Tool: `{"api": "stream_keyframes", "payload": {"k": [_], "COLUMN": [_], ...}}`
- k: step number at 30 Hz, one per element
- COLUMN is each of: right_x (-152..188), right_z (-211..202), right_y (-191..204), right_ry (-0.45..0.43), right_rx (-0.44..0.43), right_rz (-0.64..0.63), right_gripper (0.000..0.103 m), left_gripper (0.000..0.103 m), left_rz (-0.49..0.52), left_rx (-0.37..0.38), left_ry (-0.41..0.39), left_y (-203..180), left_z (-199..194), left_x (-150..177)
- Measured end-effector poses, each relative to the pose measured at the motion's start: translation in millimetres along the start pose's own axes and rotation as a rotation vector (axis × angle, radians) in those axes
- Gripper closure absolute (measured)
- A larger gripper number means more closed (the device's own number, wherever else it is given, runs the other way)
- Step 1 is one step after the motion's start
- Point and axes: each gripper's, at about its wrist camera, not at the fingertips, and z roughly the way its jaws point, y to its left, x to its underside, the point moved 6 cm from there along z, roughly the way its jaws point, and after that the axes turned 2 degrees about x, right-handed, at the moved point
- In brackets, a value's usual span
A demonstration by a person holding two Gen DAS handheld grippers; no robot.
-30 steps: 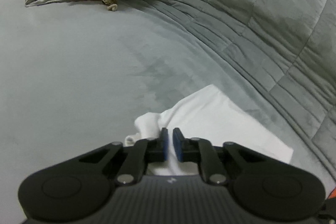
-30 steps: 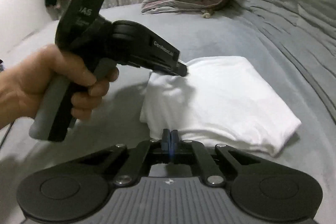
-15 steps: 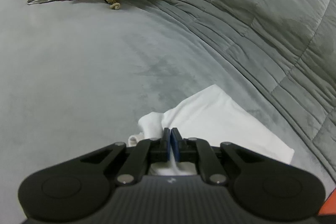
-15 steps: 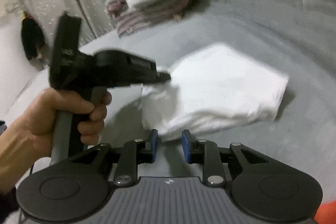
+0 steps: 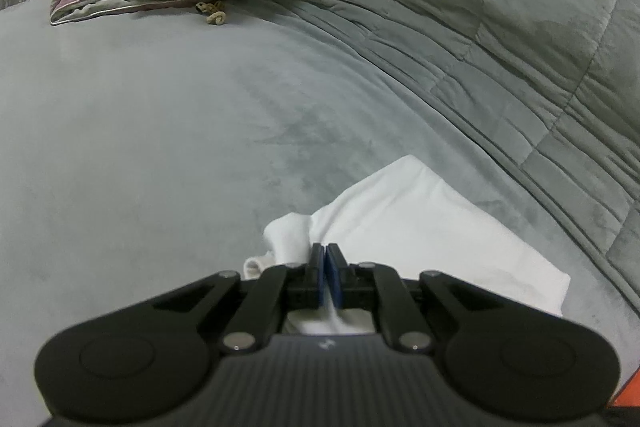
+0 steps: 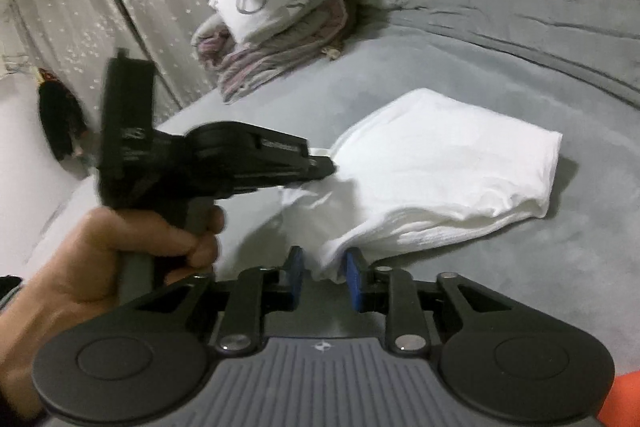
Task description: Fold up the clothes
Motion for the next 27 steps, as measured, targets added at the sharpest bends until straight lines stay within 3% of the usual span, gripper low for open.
{"api": "stream_keyframes", "payload": {"k": [9,15,20,23,27], "right_x": [-0.4,14.4,12.2,15.2,13.1], "right_z": [-22.8,-14.1,-19.2,-11.3,-13.2], "right_y": [1.0,-1.5,0.9,-2.7,-9.1], "right_ry": [-0.051,0.007,-0.013,0.019,0.039], "right_rx": [-0.019,0.005,-0.001,0.013,-0.025], "right_rz": [0.001,-0.015,-0.027,-0.035,0.036], "right_gripper": [0.096,0.097,0.097,0.096,0.092], "left_gripper": [0.097,0.097,0.097,0.097,0.097], "left_rz": [0.023,0.037,0.053,0.064,0.086], "left_rx": [-0.024,-0.041,-0.056,-0.063,-0.072], "left_ry": [0.007,0.007,-0.001,-0.004,-0.004], "left_y": [-3.2,-4.6,-5.9,-6.7,-7.9], "left_z": [2.5,2.2,2.2,2.0,1.4], "left_x": [-0.8,0.4,1.9,2.5,2.9]}}
